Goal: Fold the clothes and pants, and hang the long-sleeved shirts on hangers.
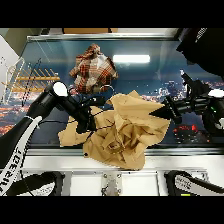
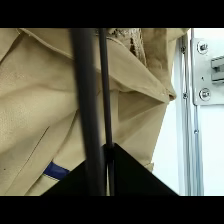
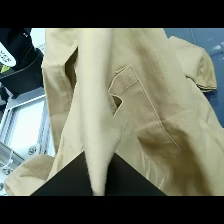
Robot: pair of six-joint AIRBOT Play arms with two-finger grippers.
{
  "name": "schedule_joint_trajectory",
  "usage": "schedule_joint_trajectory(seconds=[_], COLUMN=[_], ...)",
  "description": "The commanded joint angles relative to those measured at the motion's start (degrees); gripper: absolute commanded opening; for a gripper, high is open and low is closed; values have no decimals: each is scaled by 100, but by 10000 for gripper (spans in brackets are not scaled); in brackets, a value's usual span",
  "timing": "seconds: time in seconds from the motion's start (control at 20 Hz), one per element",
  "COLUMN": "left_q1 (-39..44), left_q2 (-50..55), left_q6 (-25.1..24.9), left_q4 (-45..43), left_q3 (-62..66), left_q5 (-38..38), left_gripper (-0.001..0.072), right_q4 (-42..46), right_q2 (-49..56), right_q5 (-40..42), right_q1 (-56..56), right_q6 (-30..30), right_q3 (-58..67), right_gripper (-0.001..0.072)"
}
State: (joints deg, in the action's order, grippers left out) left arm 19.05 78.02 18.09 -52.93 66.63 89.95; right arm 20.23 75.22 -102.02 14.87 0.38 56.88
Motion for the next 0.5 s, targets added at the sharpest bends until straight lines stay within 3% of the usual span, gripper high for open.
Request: schedule_joint_trajectory(seconds=[0.0, 0.45], left_q1=[4, 4], left_q2=[2, 2], left_q6=[-7, -7], left_q4=[4, 4], left_q3=[9, 9], left_q5=[2, 4], left_gripper=[14, 14], right_q4=[4, 4], right_q2=[4, 4], right_q5=[15, 17], right_q1=[-7, -4], right_q6=[2, 2], right_q3=[-4, -4], right_gripper=[17, 14])
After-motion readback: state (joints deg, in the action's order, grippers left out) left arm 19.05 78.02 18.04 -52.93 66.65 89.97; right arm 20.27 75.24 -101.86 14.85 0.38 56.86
